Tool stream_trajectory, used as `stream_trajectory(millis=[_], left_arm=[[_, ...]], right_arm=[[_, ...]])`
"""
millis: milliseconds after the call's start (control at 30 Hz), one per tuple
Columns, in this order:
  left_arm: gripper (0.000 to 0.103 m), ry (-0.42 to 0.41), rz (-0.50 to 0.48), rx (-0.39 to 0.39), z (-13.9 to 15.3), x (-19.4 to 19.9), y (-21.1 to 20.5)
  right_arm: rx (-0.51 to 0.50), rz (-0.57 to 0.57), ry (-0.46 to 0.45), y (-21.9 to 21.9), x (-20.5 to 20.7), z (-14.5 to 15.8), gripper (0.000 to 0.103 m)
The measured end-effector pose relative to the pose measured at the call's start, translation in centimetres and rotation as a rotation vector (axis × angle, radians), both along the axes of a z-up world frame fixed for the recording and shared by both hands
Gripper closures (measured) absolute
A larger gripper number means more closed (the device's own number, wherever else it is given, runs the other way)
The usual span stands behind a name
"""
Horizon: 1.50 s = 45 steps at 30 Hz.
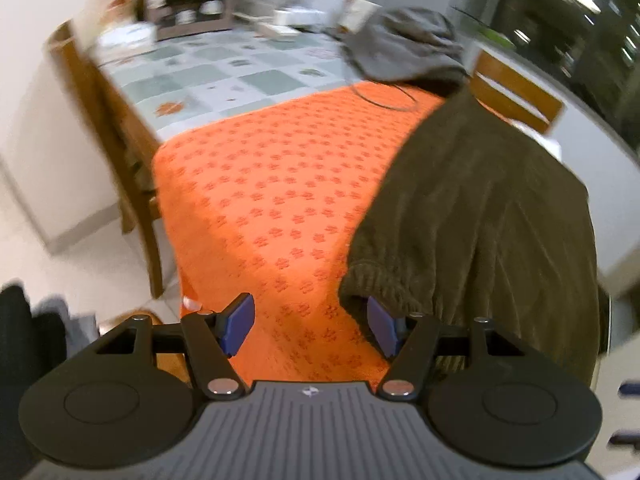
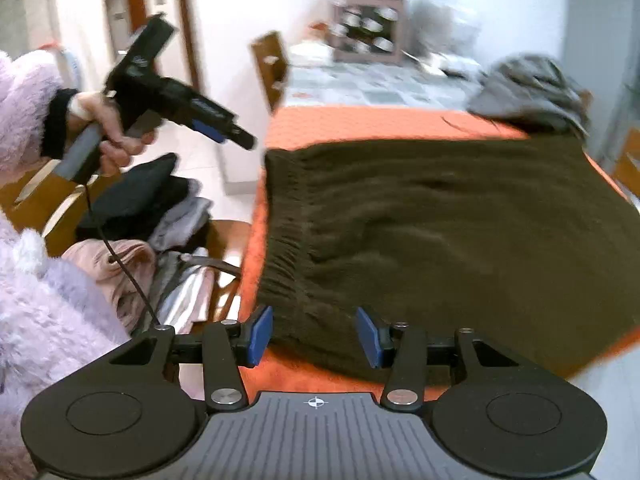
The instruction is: Fold clothes
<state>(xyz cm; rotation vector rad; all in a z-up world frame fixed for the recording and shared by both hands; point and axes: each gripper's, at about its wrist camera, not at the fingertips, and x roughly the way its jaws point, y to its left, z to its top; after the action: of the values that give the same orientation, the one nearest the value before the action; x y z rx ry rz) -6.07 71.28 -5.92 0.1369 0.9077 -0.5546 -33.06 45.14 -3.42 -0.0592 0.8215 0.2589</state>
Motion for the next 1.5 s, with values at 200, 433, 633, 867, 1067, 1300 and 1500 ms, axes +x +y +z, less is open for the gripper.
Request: stream_trajectory(millis=[200, 433, 633, 867, 1067, 1300, 1500], left_arm=[[0.035, 0.002, -0.256, 0.042, -1.7, 2.6, -0.4], [0.035, -0.08, -0.626, 0.108, -1.8, 4.2, -1.2], [0.032, -0.147, -0.904, 0.096, -0.9, 5.0, -2.4], [0.024, -0.167, -1.189, 0.136, -2.2, 4.2, -4.6], [0.023, -0.166, -1.299, 0.188, -4.2, 3.9, -5.2], [0.022, -0.194, -1.347, 0.214, -5.5, 4.2, -4.8], [0.022, -0.245, -1.332, 0.166, -5.5, 3.6, -4.4]], right_arm=[[0.026, -0.28, 0.019, 1.3, -1.2, -0.3, 0.053], [-0.05, -0.415, 0.022, 6.0, -0.9, -1.6, 0.053], [-0.286, -0.273, 0.016, 9.3, 0.6, -2.9, 0.047], [-0.524, 0.007, 0.025, 12.0, 2.1, -4.7, 0.044], [-0.57, 0.146, 0.068, 13.3, 2.7, -6.0, 0.044], [-0.596, 0.194, 0.106, 12.6, 3.8, -6.8, 0.067], [-0.431, -0.017, 0.026, 10.1, 3.9, -2.5, 0.084]])
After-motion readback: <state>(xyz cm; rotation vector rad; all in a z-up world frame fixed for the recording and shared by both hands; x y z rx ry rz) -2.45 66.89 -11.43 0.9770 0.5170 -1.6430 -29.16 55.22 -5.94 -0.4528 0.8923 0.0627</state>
